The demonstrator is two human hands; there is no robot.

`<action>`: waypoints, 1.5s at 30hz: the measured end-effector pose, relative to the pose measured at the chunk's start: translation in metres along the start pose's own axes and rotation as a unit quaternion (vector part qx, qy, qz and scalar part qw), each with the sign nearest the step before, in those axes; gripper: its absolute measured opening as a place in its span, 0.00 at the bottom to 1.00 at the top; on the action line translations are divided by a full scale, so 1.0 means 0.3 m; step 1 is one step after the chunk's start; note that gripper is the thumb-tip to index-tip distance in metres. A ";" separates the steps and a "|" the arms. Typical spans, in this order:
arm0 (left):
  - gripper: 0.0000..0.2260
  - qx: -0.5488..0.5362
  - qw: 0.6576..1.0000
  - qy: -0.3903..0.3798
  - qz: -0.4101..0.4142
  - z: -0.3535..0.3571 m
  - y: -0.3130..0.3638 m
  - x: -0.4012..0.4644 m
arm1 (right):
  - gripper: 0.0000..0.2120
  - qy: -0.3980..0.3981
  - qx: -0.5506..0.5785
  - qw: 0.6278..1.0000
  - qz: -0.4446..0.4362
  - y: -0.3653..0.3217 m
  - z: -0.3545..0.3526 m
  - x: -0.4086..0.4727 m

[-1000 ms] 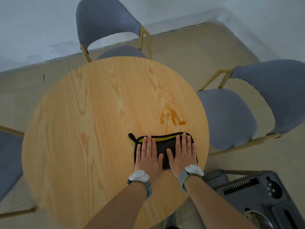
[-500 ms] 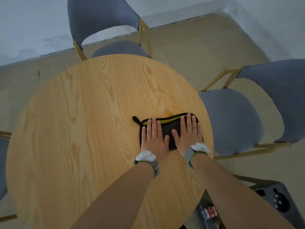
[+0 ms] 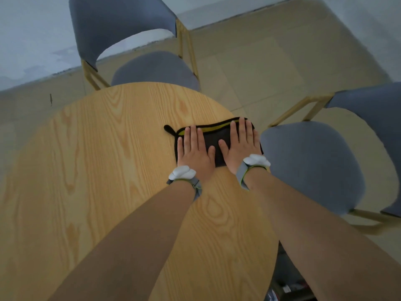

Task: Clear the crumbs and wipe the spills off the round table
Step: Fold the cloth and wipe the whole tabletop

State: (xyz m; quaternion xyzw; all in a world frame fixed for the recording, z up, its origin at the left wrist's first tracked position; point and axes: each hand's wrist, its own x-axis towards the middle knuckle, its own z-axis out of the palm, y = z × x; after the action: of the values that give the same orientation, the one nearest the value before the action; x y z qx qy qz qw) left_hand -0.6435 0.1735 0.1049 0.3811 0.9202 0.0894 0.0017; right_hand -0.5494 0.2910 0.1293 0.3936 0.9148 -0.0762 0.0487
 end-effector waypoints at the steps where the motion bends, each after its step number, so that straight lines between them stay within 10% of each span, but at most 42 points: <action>1: 0.30 0.004 1.000 0.005 -0.004 0.002 -0.003 0.045 | 0.35 0.000 0.003 1.000 -0.002 -0.007 -0.009 0.037; 24: 0.29 0.079 0.994 -0.037 -0.066 -0.030 0.006 0.413 | 0.36 -0.066 0.128 0.989 -0.037 -0.028 -0.020 0.443; 45: 0.30 0.000 0.999 -0.043 -0.011 -0.059 0.005 -0.762 | 0.37 0.014 -0.032 0.999 -0.023 0.068 0.182 -0.746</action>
State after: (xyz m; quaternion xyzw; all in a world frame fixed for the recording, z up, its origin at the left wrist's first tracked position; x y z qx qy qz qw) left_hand -0.4816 0.0112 0.1077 0.3745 0.9234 0.0729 0.0419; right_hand -0.3797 0.1356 0.1070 0.3716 0.9262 -0.0429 0.0471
